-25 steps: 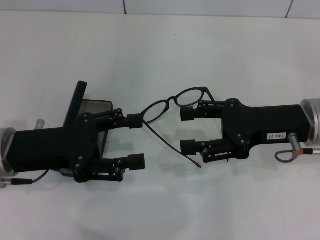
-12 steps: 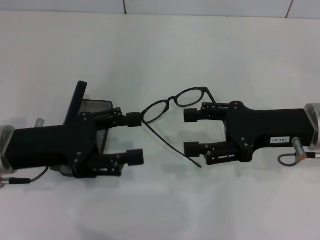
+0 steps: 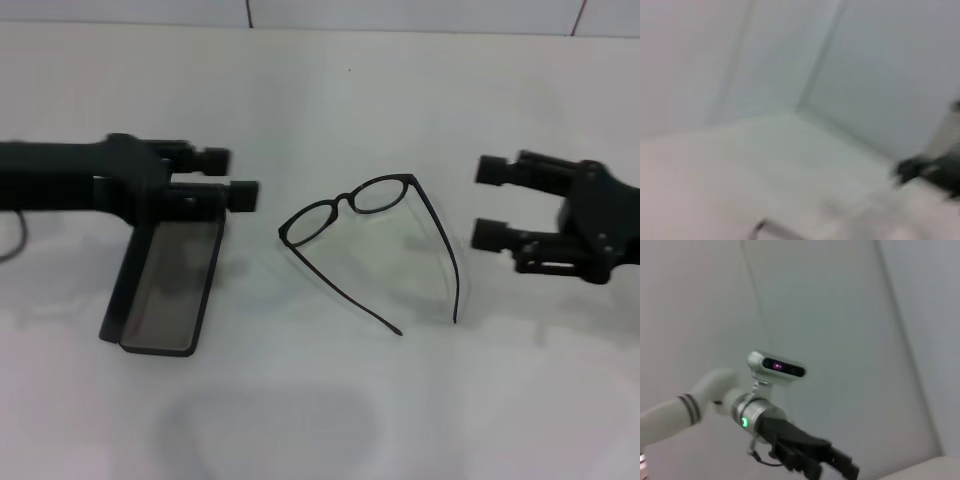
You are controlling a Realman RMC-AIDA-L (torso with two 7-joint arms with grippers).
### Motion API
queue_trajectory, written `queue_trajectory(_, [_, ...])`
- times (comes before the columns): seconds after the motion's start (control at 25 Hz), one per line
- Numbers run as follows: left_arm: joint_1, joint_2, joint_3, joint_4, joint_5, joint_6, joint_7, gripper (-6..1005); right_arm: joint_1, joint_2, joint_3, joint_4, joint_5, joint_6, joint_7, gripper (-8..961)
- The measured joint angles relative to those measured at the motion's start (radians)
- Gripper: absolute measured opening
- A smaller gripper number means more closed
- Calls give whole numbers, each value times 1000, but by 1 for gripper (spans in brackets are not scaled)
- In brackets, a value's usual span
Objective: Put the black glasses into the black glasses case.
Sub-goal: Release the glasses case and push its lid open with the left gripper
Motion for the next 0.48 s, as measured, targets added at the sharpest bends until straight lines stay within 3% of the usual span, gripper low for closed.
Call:
queue_trajectory(0.2, [-19,2,131,318,371,-54,-371,735,-37,4,53,5,0,-26,-22,810])
queue_trajectory(0.32, [-28,0,225,384,549,-69,-502,733,-38,5,58,20,-1,-27,-37,810])
queue_trajectory(0.48, [-37,0,304,397,643,-83,-578,731,-38,5,58,33,-1,-26,-47,810])
